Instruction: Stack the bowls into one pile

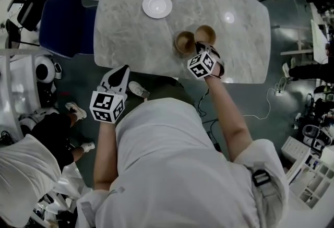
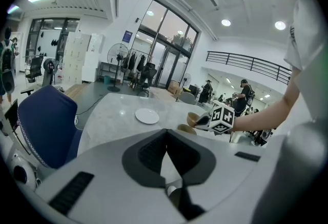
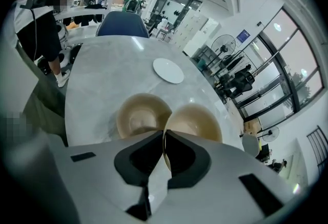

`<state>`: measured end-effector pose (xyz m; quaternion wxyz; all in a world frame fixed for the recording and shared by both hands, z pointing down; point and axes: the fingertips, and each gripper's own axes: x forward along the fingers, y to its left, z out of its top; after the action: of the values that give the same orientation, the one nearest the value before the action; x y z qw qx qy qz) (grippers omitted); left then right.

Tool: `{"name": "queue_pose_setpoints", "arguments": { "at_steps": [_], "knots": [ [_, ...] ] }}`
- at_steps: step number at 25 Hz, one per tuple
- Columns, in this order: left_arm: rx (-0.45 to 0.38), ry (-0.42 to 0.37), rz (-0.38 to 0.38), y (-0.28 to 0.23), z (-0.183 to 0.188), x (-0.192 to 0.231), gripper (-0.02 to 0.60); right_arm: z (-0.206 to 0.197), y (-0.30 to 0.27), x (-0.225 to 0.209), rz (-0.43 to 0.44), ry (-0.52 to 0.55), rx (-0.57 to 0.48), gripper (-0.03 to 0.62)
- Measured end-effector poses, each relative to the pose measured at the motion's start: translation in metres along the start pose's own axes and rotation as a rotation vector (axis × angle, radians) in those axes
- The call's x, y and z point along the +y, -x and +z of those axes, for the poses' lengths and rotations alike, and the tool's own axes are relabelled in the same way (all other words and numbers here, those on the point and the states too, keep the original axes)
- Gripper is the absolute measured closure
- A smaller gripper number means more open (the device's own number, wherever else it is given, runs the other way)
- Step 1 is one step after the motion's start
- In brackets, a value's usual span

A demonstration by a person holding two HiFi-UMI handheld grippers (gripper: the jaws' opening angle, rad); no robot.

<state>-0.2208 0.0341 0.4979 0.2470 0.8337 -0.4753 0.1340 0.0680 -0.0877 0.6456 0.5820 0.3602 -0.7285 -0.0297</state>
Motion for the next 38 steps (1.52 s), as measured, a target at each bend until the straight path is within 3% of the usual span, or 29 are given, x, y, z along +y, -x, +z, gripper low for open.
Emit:
{"name": "queue_pose_setpoints", "arguments": {
  "at_steps": [14,28,38],
  "knots": [
    [-0.004,0.024,0.042,0.032,-0.014,0.024,0.578,0.039,-0.003,0.052,0.092,0.032,-0.026,0.56],
    [-0.007,0.039,0.061,0.04,-0.021,0.028,0.578,0.04,-0.006,0.072,0.146,0.052,-0.012,0.54],
    [-0.008,0.038,0.048,0.031,-0.017,0.023,0.578,0.042,-0.001,0.073,0.179,0.039,-0.023,0.465]
  ]
}}
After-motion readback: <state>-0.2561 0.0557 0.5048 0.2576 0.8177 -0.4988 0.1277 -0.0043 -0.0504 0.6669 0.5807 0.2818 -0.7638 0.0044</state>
